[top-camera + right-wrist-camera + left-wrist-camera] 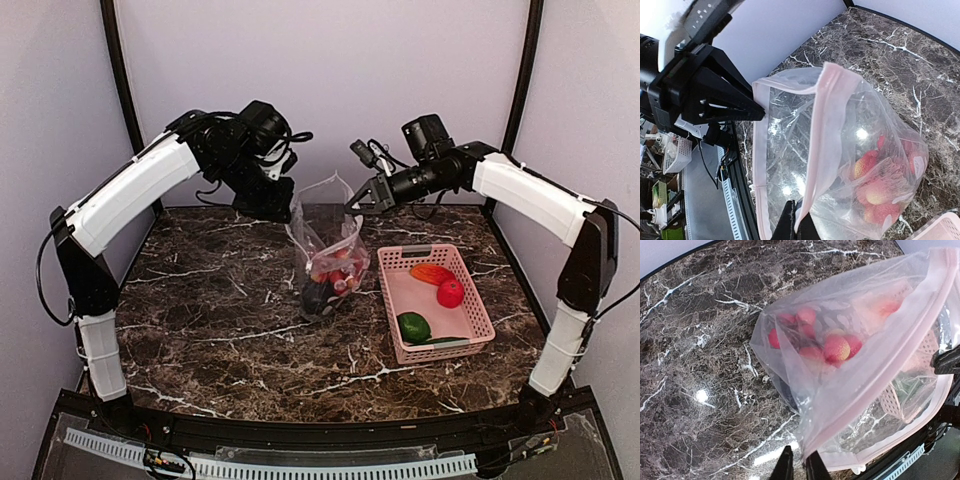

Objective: Place the food in the zip-top bag and seal the zipper
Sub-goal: Adjust the zipper food storage bag at the center of the board.

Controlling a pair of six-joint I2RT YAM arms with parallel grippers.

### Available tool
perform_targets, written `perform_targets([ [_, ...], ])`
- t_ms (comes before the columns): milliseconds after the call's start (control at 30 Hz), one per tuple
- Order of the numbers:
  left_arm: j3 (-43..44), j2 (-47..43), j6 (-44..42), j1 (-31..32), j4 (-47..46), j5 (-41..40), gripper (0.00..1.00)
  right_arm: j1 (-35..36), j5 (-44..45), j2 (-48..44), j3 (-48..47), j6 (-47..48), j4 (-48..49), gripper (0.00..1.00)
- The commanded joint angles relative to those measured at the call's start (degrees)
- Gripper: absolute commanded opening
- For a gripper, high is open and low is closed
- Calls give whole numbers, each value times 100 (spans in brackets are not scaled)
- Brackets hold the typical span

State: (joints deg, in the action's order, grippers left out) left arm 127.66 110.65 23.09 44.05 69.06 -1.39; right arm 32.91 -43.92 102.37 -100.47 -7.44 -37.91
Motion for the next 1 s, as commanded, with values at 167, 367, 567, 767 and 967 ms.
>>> perform_targets([
  [167,-628,-209,152,103,-664,559,1,146,-211,30,-174,-20,52,0],
  [367,-1046,-376,346,136,-1214,491,21,135,-334,-40,-189,-94,104,0],
  [567,-1377,-386,494,130,-1431,420,13,146,-316,-62,-234,-108,108,0],
  [767,-1613,-616,585,139,-1672,393,1,130,-213,-71,-117,10,94,3],
  [967,-613,-552,315,132,-841,385,1,101,-166,-171,-565,963,-578,40],
])
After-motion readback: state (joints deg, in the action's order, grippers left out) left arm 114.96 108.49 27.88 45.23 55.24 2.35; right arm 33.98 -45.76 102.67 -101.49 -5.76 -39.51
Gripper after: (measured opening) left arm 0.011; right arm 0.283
